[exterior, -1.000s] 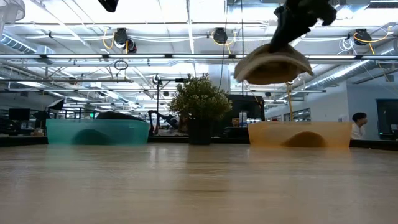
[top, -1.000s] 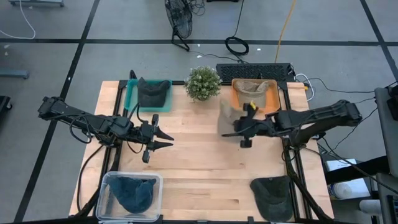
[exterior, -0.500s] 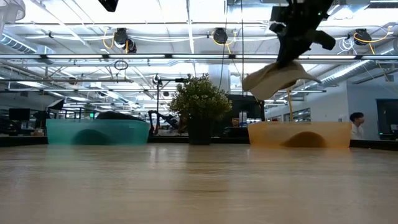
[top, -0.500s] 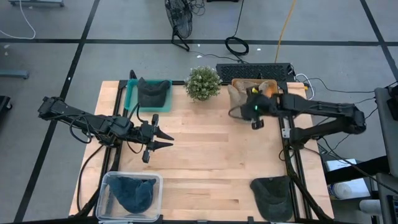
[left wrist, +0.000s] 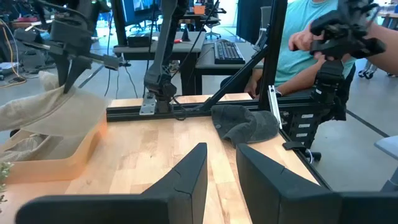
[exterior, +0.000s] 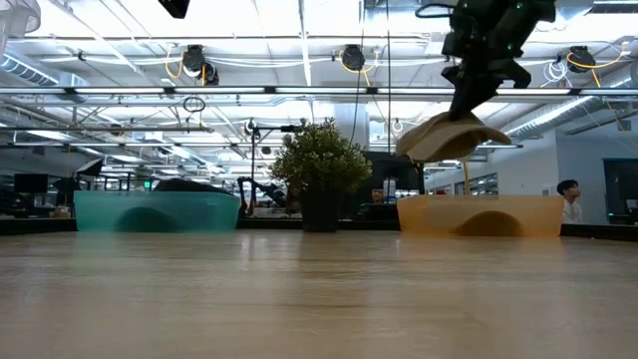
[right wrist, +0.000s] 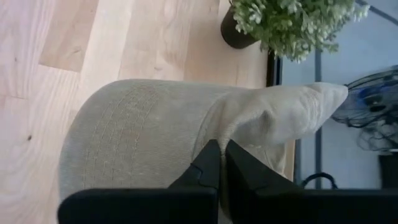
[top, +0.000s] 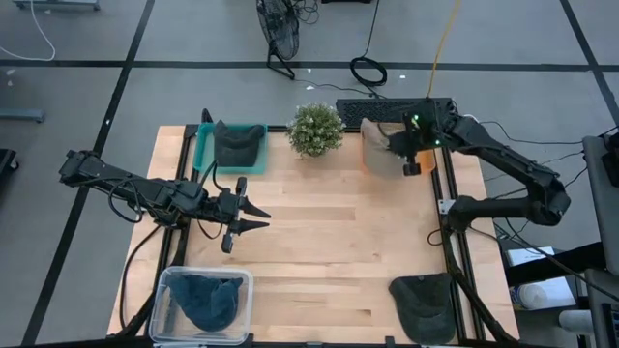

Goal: Pick & Place hat
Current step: Put the brown cap into the orange bin

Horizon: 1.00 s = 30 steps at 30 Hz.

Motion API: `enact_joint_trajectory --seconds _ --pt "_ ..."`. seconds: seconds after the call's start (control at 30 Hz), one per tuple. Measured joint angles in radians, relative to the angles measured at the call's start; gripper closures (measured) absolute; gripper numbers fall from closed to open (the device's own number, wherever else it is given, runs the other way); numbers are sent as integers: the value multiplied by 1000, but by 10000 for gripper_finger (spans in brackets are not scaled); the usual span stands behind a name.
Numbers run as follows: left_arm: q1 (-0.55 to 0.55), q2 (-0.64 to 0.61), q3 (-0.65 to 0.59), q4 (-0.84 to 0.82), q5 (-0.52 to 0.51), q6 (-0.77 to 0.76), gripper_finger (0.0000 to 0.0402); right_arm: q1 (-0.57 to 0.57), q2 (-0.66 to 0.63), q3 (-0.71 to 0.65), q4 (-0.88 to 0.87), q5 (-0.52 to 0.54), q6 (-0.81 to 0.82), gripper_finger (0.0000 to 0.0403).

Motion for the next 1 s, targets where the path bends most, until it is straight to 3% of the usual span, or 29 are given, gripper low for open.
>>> enact_joint_trajectory --seconds 0.3,0.63,1.0 --pt "5 44 0 20 -44 10 307 -191 78 2 -1 -185 -97 403" --pt "59 108 0 99 -45 2 307 -247 205 2 2 -140 -39 403" --pt "66 108 0 112 -43 -5 307 -246 235 -42 62 -73 -2 403"
